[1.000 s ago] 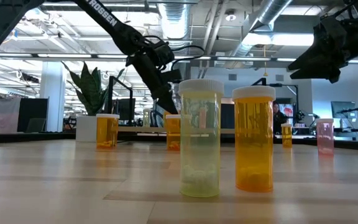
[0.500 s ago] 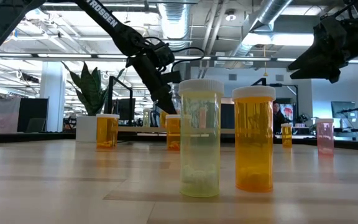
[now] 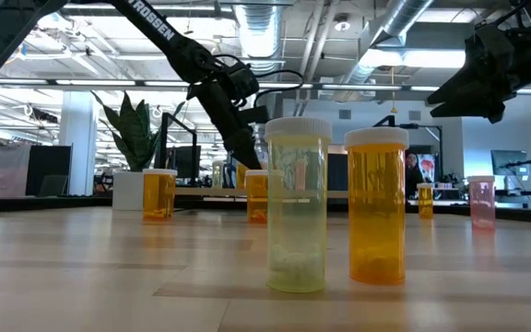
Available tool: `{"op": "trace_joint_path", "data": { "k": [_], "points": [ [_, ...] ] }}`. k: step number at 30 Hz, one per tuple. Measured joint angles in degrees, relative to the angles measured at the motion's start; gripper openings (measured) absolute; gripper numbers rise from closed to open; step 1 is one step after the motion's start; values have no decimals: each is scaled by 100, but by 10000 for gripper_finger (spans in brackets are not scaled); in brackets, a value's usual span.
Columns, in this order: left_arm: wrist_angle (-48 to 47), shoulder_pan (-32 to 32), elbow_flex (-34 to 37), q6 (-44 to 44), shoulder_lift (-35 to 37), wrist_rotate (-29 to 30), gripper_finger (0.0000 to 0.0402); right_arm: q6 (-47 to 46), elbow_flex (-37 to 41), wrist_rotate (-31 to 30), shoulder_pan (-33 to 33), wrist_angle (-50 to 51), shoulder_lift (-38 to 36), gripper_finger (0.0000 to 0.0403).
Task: Pick and place medicine bottles onto shelf by color
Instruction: Adjust the big orange pill bottle on the shelf
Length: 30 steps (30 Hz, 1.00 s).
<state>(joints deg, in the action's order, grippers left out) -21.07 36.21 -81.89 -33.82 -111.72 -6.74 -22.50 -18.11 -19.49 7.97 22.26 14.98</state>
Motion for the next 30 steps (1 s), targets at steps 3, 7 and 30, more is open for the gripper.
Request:
{"op": "trace_joint_path", "data": {
  "k": [3, 7, 30],
  "points": [
    [41, -11, 2, 0, 0, 1, 228, -1, 0, 0, 0, 1, 0, 225],
    [189, -30, 2, 0, 0, 0, 205, -1, 0, 0, -1, 1, 0, 225],
    [662, -240, 2, 728, 0, -39, 201, -1, 0, 0, -2, 2, 0, 225]
  ]
}}
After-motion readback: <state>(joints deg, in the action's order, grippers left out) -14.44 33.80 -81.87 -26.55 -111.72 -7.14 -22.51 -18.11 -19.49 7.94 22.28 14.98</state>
